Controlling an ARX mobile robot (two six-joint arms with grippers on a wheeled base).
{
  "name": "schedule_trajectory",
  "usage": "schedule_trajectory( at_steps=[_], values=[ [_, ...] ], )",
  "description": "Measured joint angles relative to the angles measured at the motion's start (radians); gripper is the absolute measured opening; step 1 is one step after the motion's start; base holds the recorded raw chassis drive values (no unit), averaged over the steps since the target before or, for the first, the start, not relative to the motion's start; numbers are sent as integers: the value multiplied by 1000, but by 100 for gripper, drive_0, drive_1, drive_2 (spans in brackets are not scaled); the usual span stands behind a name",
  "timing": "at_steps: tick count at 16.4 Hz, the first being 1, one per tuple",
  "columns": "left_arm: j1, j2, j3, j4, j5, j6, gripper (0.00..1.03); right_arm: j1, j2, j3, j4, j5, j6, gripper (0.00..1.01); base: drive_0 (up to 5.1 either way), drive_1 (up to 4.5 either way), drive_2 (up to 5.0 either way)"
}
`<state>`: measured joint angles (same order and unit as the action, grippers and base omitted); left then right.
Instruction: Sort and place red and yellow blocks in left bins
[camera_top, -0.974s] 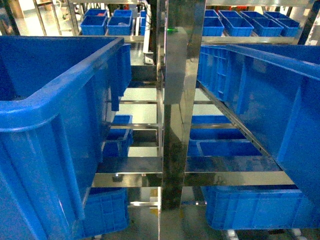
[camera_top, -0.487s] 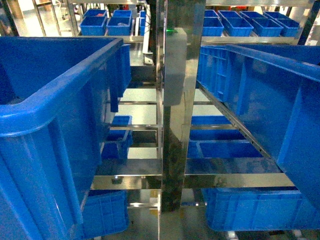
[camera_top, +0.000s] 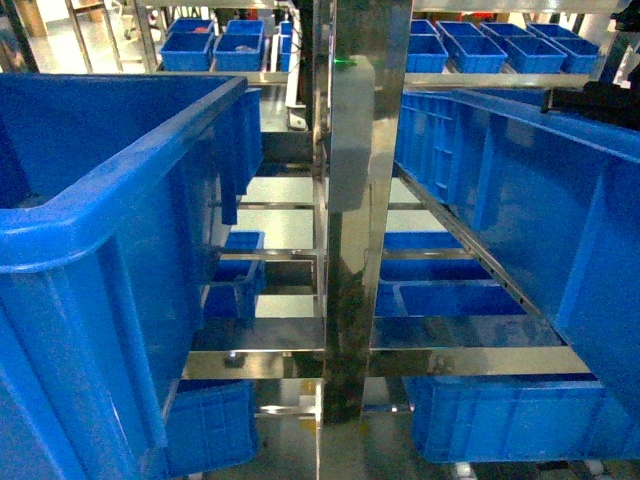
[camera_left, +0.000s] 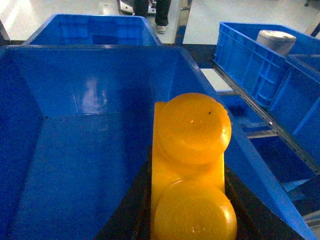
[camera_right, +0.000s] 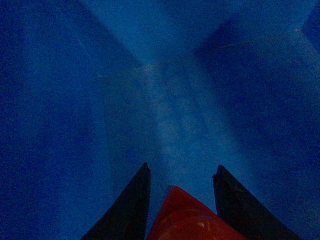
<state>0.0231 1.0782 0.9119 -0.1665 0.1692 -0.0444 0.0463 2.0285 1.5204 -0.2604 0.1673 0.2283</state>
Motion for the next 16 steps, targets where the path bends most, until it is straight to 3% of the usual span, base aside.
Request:
schedule_trajectory(
  at_steps=[5,7,12,16],
  values=[
    [0,0,0,0,0,0,26,-7,16,10,17,43,-51,33,0,0,0],
    [0,0,0,0,0,0,26,-7,-18,-52,94,56,-37,33,0,0,0],
    [0,0,0,0,0,0,26,-7,-85,-162,217,32,-26,33,0,0,0],
    [0,0,0,0,0,0,26,-33,-153,-185,238,62,0,33,0,0,0]
  ],
)
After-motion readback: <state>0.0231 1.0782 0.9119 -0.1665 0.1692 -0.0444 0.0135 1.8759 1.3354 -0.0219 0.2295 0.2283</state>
